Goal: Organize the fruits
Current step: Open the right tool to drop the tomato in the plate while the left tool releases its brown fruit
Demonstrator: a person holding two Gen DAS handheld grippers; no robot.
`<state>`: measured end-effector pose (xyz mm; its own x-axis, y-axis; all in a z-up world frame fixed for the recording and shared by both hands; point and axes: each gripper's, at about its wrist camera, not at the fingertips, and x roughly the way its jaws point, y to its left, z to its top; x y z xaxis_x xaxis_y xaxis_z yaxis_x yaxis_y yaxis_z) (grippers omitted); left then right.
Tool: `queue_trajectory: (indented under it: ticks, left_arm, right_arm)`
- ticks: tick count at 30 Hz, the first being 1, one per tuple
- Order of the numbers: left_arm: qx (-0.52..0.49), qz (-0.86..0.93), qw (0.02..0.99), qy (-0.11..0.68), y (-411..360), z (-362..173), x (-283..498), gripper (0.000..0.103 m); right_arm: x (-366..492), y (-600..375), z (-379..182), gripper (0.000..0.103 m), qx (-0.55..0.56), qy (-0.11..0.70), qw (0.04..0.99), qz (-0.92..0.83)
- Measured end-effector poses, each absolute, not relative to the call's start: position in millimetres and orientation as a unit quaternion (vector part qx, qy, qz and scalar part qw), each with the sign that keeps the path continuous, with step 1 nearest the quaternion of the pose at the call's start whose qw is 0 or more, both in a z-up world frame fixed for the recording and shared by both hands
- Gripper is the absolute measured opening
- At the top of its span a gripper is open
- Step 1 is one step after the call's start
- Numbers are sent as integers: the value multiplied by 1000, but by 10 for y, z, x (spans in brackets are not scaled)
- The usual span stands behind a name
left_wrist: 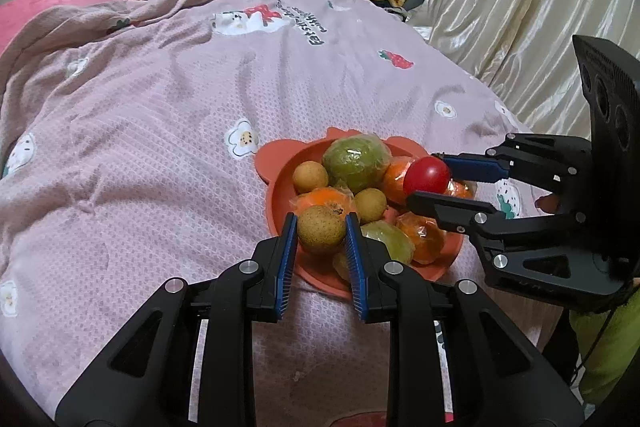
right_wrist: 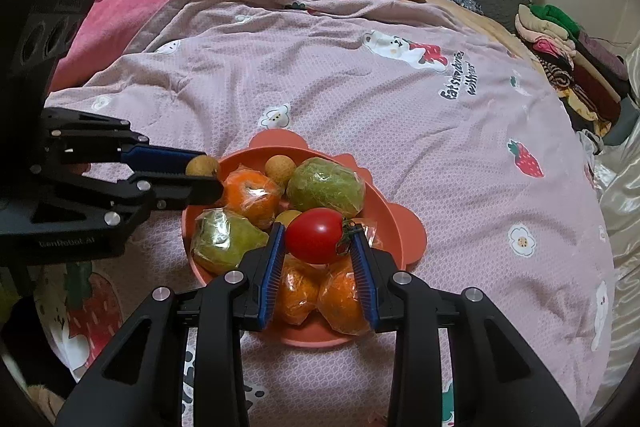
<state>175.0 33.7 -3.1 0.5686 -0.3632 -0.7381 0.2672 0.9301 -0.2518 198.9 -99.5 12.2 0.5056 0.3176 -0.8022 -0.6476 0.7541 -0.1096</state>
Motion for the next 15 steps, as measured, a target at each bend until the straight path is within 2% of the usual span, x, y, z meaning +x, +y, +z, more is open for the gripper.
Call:
queue_trajectory:
  ticks: [6, 11, 15]
  left_arm:
    - [-53, -181, 884, 427, 297, -41, 1744, 17]
    - [-53, -179, 883, 431, 293, -64, 1756, 17]
    - [-53, -179, 883, 431, 292, -69, 1759, 17]
  right_arm:
    - [1994, -1007, 115, 33, -201, 408, 844, 286]
    - [1994, -1015, 114, 40, -197, 408, 844, 288]
    - [1975, -1023, 122, 41, -196, 407, 845, 287]
